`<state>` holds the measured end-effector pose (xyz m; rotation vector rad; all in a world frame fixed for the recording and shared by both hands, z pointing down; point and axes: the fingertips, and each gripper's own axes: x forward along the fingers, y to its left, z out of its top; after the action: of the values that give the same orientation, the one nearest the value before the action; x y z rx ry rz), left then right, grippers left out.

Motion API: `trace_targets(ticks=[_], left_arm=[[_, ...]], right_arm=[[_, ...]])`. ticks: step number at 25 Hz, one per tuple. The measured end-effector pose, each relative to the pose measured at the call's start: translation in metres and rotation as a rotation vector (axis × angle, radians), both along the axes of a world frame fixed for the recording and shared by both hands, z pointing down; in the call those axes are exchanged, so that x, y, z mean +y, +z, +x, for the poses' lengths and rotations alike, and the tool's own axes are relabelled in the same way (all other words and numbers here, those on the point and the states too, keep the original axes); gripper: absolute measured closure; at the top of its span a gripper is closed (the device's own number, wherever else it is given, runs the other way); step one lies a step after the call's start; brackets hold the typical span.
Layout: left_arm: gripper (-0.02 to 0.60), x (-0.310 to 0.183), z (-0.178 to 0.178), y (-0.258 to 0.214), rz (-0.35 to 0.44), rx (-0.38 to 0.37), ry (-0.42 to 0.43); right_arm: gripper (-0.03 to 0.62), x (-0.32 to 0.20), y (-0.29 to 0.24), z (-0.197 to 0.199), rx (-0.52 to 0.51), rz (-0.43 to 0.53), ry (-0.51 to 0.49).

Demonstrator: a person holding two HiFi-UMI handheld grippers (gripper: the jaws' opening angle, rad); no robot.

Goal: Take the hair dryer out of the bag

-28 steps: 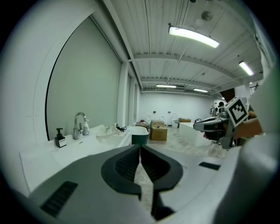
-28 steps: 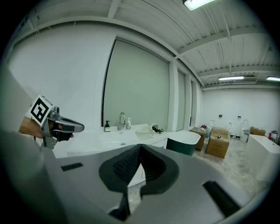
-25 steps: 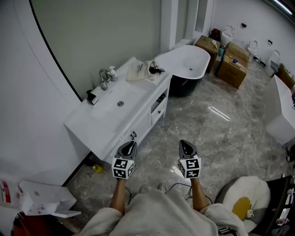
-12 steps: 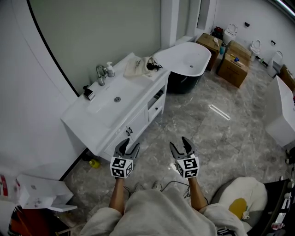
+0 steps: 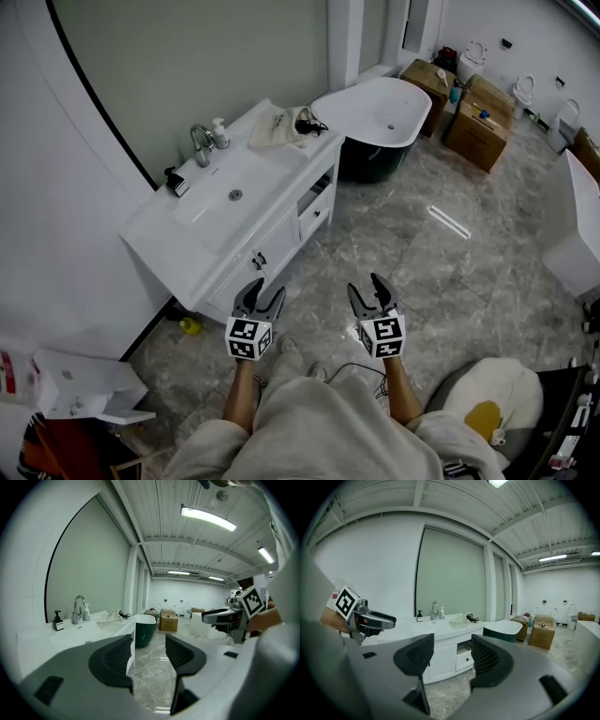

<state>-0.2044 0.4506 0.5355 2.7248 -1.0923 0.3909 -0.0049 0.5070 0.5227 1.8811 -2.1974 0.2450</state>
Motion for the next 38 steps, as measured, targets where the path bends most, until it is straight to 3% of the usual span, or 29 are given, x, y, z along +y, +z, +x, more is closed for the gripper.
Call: trace_targets(ticks=[15,38], left_arm=[[0.373,-0.089,0.041,0.017,-0.010,0.012,0.025],[0.373,-0.359,0.105,0.001,-0.010,0.019,0.111]], right_arm=[[0.367,-0.082,0.012,0.033,0.016,-0.010,0.014],[0.367,-0.334,0.003,0.084,0.031,-0.018,0.083]])
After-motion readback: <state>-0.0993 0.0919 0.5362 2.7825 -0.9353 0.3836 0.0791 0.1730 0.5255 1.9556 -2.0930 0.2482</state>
